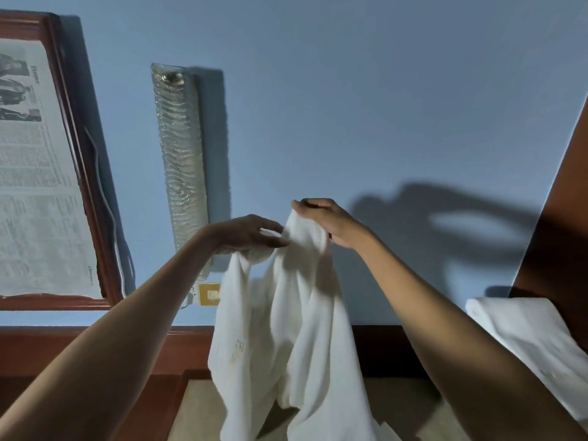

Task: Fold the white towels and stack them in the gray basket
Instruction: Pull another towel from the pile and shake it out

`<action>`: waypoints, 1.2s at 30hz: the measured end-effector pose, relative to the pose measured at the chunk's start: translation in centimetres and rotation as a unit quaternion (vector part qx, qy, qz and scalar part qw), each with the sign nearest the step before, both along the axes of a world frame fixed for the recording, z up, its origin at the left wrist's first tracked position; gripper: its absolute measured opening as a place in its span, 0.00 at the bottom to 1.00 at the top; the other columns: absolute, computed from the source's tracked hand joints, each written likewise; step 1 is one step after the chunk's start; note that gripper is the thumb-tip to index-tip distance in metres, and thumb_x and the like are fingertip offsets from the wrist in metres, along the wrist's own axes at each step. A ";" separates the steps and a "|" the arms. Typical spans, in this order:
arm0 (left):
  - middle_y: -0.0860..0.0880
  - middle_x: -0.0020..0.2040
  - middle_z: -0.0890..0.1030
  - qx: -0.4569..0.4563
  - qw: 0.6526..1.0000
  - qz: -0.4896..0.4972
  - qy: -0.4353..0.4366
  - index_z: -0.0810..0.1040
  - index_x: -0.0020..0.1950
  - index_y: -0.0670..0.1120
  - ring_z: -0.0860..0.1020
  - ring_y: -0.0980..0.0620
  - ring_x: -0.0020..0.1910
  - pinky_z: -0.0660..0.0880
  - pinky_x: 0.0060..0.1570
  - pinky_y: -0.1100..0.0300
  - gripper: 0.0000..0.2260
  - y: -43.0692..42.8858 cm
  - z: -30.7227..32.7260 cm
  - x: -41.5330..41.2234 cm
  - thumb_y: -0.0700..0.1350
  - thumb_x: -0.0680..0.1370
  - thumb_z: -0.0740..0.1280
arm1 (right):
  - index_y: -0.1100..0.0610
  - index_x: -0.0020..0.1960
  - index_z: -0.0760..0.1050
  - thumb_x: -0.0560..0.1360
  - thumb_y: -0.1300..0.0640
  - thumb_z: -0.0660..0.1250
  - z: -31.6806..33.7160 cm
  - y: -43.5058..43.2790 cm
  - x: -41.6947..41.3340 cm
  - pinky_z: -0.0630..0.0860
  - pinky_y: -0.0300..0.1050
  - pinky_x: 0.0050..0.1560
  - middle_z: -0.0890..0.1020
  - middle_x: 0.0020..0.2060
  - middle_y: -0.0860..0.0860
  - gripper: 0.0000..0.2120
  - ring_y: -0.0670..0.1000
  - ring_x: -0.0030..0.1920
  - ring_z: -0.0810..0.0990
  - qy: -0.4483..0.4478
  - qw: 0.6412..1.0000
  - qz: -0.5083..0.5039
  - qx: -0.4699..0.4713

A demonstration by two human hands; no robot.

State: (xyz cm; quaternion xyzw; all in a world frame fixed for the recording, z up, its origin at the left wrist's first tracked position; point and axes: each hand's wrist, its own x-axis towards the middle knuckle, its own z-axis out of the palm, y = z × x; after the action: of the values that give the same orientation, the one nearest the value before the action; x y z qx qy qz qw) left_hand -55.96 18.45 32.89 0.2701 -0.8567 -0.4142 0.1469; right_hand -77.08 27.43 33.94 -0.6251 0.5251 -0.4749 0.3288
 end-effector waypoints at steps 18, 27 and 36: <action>0.45 0.40 0.82 0.025 0.915 0.196 0.352 0.86 0.42 0.47 0.79 0.47 0.42 0.76 0.45 0.52 0.09 -1.7 0.7 -1.9 0.51 0.77 0.75 | 0.59 0.45 0.76 0.82 0.64 0.66 -10.4 1.3 -5.3 0.83 0.47 0.41 0.81 0.41 0.55 0.07 0.51 0.40 0.82 -0.059 0.983 -0.113 0.133; 0.50 0.64 0.80 -0.020 0.998 0.067 -0.001 0.72 0.74 0.54 0.82 0.51 0.50 0.77 0.43 0.65 0.30 0.0 -2.5 -1.2 0.49 0.74 0.79 | 0.53 0.41 0.75 0.80 0.53 0.68 -3.6 -0.3 -2.5 0.64 0.46 0.44 0.72 0.38 0.52 0.10 0.51 0.43 0.69 -0.038 0.998 -0.052 -0.004; 0.43 0.42 0.84 0.036 0.994 -0.008 0.103 0.84 0.42 0.44 0.82 0.46 0.43 0.81 0.47 0.51 0.13 0.7 0.0 -1.2 0.53 0.78 0.73 | 0.55 0.42 0.79 0.71 0.48 0.79 -2.7 2.1 -2.5 0.67 0.37 0.33 0.76 0.31 0.44 0.13 0.44 0.33 0.73 0.138 0.989 -0.053 0.012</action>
State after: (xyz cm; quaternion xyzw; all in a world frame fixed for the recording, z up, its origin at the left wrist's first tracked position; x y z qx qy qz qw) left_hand -57.18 19.15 32.85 0.2242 -0.8239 -0.4712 0.2211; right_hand -79.57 29.49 31.21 -0.6523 0.6033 -0.3942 0.2349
